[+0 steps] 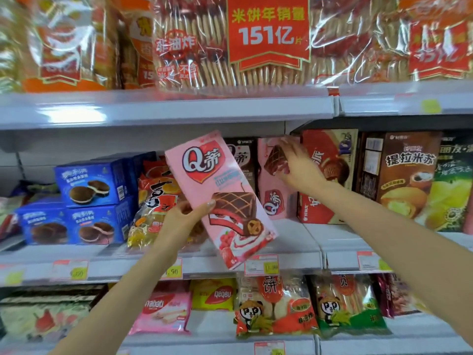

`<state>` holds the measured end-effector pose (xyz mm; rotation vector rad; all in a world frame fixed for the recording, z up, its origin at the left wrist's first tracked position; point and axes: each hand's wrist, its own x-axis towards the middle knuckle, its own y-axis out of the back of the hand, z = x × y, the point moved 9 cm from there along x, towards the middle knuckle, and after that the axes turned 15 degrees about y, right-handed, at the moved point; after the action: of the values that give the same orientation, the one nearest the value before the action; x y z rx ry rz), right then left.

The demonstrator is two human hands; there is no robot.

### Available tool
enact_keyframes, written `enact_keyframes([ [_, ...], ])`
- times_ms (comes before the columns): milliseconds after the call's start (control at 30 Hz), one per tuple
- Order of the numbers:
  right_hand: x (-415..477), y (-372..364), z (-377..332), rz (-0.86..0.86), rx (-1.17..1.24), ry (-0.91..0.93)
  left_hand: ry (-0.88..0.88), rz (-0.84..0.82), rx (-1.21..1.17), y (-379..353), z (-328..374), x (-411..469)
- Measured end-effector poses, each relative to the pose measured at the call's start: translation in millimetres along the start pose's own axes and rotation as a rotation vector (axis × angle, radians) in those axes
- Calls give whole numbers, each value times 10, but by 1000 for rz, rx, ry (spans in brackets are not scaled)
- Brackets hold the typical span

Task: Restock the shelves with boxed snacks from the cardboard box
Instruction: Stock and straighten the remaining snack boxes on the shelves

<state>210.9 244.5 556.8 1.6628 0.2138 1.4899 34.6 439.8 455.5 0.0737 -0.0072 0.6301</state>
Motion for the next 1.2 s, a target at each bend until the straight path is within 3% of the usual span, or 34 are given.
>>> enact_keyframes([
  [167, 348, -134, 171, -103, -3, -65, -86, 98, 177, 109, 278, 195],
  [367, 398, -27, 147, -150, -160, -76, -200, 347, 664, -43, 591, 444],
  [500, 374, 69, 112, -137, -126, -55, -156, 361, 750, -185, 430, 566],
  [633, 375, 152, 85, -165, 48, -80, -136, 339, 678, -215, 315, 608],
  [800, 397, 67, 90, -327, -11, -68, -367, 488, 668, -222, 452, 348],
  [967, 512, 81, -13, -292, -51, -24, -758, 634, 731, -331, 563, 22],
  [1033, 506, 124, -83, -281, -108, 13, -875, 545, 774, -446, 586, -47],
  [1100, 447, 172, -135, -280, -139, 28, -928, 327, 842, -617, 532, -75],
  [1200, 273, 246, -305, -288, -190, 69, -819, 29, 865, -788, 367, -73],
])
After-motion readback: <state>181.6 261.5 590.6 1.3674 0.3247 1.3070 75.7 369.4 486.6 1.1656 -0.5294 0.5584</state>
